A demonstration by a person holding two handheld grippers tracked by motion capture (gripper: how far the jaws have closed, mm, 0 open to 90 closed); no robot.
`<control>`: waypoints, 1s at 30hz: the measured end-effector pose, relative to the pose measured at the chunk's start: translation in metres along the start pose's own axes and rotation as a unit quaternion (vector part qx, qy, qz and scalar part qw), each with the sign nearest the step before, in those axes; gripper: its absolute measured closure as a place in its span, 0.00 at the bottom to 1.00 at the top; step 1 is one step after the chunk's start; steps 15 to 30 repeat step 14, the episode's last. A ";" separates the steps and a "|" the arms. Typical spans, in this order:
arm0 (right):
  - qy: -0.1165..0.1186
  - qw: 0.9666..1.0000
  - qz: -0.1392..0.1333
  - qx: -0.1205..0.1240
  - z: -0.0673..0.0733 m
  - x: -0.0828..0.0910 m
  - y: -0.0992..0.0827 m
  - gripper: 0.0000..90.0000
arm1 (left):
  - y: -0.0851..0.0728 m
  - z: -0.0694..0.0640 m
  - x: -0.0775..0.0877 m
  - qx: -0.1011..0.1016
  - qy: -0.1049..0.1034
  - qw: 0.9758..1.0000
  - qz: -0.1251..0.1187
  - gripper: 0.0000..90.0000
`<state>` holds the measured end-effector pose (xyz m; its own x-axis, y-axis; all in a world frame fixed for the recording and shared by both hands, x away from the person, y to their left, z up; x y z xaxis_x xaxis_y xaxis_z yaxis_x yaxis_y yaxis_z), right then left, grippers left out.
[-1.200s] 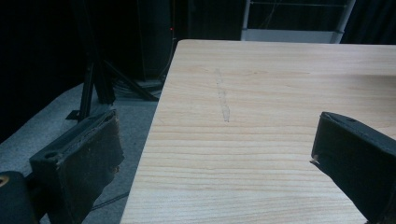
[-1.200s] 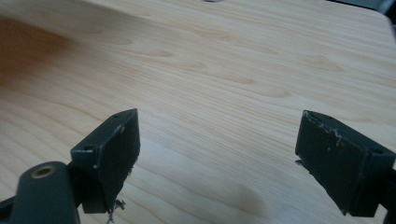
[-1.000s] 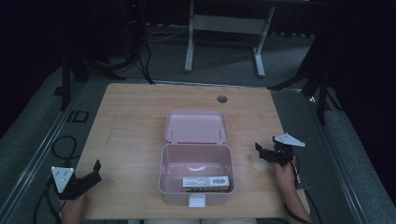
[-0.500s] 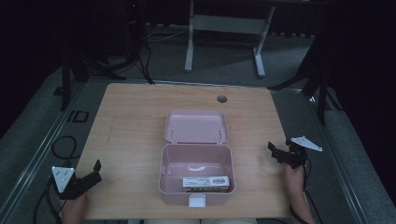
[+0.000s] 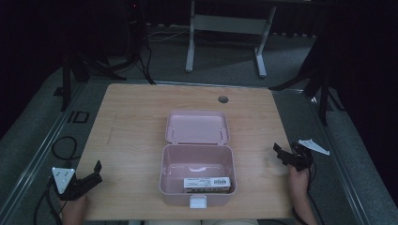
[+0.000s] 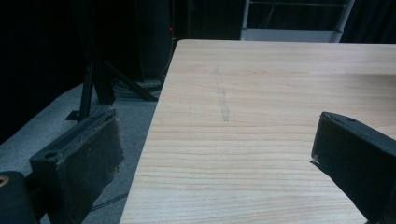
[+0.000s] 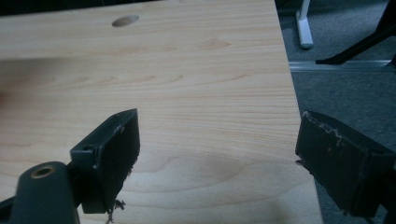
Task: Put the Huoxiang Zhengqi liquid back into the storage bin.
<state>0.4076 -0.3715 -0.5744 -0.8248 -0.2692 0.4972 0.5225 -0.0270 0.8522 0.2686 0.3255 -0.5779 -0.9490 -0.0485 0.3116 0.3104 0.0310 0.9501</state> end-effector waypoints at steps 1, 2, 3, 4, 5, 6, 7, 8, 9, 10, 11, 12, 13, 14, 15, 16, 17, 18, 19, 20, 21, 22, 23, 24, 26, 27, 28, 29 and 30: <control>0.004 1.000 0.001 -0.006 -0.001 0.000 0.000 0.15 | 0.000 0.000 0.000 0.000 0.000 1.000 0.000 0.02; 0.006 1.000 0.000 -0.007 -0.001 0.000 0.000 0.15 | 0.000 0.000 0.000 0.001 0.000 1.000 0.000 0.02; 0.006 1.000 0.004 -0.007 -0.002 0.000 -0.001 0.15 | 0.000 0.000 0.000 0.001 0.000 1.000 0.000 0.02; 0.004 1.000 0.007 -0.005 -0.003 -0.001 -0.001 0.15 | 0.000 0.000 0.000 0.001 0.000 1.000 -0.001 0.02; 0.005 1.000 0.009 -0.004 -0.003 -0.001 -0.002 0.15 | 0.000 0.000 0.000 0.001 0.000 1.000 -0.001 0.02; 0.006 1.000 0.010 -0.004 -0.004 -0.002 -0.003 0.15 | 0.000 0.001 0.000 0.001 0.000 1.000 -0.001 0.02; 0.007 1.000 0.014 -0.006 -0.004 -0.002 -0.003 0.15 | 0.000 0.001 0.000 0.002 0.000 1.000 -0.001 0.02; 0.010 1.000 0.015 -0.005 -0.005 -0.002 -0.003 0.15 | 0.000 0.000 0.000 0.001 0.000 1.000 -0.001 0.02; 0.012 1.000 0.014 -0.009 -0.006 -0.002 -0.003 0.15 | 0.000 0.000 0.000 0.001 0.000 1.000 -0.001 0.02; 0.013 1.000 0.014 -0.014 -0.008 -0.001 -0.003 0.15 | 0.000 0.000 0.000 0.001 0.000 1.000 -0.001 0.02; 0.013 1.000 0.014 -0.014 -0.008 -0.001 -0.003 0.15 | 0.000 0.000 0.000 0.001 0.000 1.000 -0.001 0.02; 0.013 1.000 0.013 -0.018 -0.009 -0.001 -0.004 0.15 | 0.000 0.000 0.000 0.002 0.000 1.000 -0.001 0.02; 0.014 1.000 0.013 -0.022 -0.009 -0.001 -0.004 0.15 | 0.000 0.000 0.000 0.002 -0.001 1.000 -0.001 0.02; 0.014 1.000 0.014 -0.023 -0.009 -0.001 -0.004 0.15 | 0.000 0.001 0.000 0.002 -0.001 1.000 -0.001 0.02; 0.014 1.000 0.014 -0.023 -0.009 -0.001 -0.004 0.15 | 0.000 0.001 0.000 0.002 -0.001 1.000 -0.001 0.02; 0.014 1.000 0.014 -0.023 -0.009 -0.001 -0.004 0.15 | 0.000 0.001 0.000 0.002 -0.001 1.000 -0.001 0.02; 0.014 1.000 0.014 -0.023 -0.009 -0.001 -0.004 0.15 | 0.000 0.001 0.000 0.002 -0.001 1.000 -0.001 0.02; 0.014 1.000 0.014 -0.023 -0.009 -0.001 -0.004 0.15 | 0.000 0.001 0.000 0.002 -0.001 1.000 -0.001 0.02; 0.014 1.000 0.014 -0.023 -0.009 -0.001 -0.004 0.15 | 0.000 0.001 0.000 0.002 -0.001 1.000 -0.001 0.02; 0.014 1.000 0.014 -0.023 -0.009 -0.001 -0.004 0.15 | 0.000 0.001 0.000 0.002 -0.001 1.000 -0.001 0.02; 0.014 1.000 0.014 -0.023 -0.009 -0.001 -0.004 0.15 | 0.000 0.001 0.000 0.002 -0.001 1.000 -0.001 0.02; 0.014 1.000 0.014 -0.023 -0.009 -0.001 -0.004 0.15 | 0.000 0.001 0.000 0.002 -0.001 1.000 -0.001 0.02; 0.014 1.000 0.014 -0.023 -0.009 -0.001 -0.004 0.15 | 0.000 0.001 0.000 0.002 -0.001 1.000 -0.001 0.02; 0.014 1.000 0.014 -0.023 -0.009 -0.001 -0.004 0.15 | 0.000 0.001 0.000 0.002 -0.001 1.000 -0.001 0.02; 0.014 1.000 0.014 -0.023 -0.009 -0.001 -0.004 0.15 | 0.000 0.001 0.000 0.002 -0.001 1.000 -0.001 0.02; 0.014 1.000 0.014 -0.023 -0.009 -0.001 -0.004 0.15 | 0.000 0.001 0.000 0.002 -0.001 1.000 -0.001 0.02; 0.014 1.000 0.014 -0.023 -0.009 -0.001 -0.004 0.15 | 0.000 0.001 0.000 0.002 -0.001 1.000 -0.001 0.02; 0.014 1.000 0.014 -0.023 -0.009 -0.001 -0.004 0.15 | 0.000 0.001 0.000 0.002 -0.001 1.000 -0.001 0.02; 0.014 1.000 0.014 -0.023 -0.009 -0.001 -0.004 0.15 | 0.000 0.001 0.000 0.002 -0.001 1.000 -0.001 0.02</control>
Point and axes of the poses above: each handheld gripper's, and its own axes: x roughly backward along the jaws, y roughly out of its top, z roughly to its left, the point moved 6 cm from there along -x, roughly forward along the jaws, and after that the axes turned 2 degrees about z, right-handed, at the moved point
